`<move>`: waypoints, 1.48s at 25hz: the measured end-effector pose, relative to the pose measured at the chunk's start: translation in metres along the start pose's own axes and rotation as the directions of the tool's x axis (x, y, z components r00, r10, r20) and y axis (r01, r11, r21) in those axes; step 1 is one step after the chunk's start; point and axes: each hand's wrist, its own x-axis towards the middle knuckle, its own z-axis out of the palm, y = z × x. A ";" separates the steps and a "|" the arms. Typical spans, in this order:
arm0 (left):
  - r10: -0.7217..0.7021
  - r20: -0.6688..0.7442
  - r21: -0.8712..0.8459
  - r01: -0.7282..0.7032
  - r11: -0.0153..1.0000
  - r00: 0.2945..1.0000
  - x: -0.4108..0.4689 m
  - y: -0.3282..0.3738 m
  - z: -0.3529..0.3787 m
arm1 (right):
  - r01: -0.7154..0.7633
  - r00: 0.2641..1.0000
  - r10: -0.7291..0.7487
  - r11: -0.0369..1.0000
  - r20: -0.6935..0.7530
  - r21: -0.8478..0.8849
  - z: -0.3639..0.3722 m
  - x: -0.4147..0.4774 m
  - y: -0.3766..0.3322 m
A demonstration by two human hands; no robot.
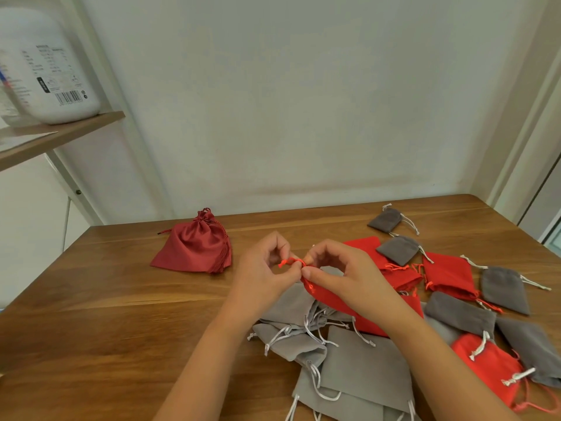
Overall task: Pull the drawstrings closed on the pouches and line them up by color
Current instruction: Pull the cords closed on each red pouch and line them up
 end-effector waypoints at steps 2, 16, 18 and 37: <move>0.040 -0.017 0.074 -0.038 0.997 0.999 -0.001 -0.001 0.001 | -0.007 1.000 0.007 1.000 -0.014 0.016 0.000 0.000 0.000; 0.381 -0.041 0.332 -0.347 0.877 0.924 -0.002 -0.010 0.007 | -0.146 0.966 0.218 0.904 -0.140 0.402 -0.002 0.004 -0.003; 0.385 -0.056 0.334 -0.346 0.877 0.921 -0.002 -0.013 0.007 | -0.167 0.964 0.234 0.901 -0.124 0.401 -0.003 0.003 -0.004; 0.037 -0.143 0.059 -0.028 0.998 0.989 -0.003 -0.007 0.015 | -0.053 0.952 0.107 0.980 -0.287 0.191 -0.008 0.007 0.001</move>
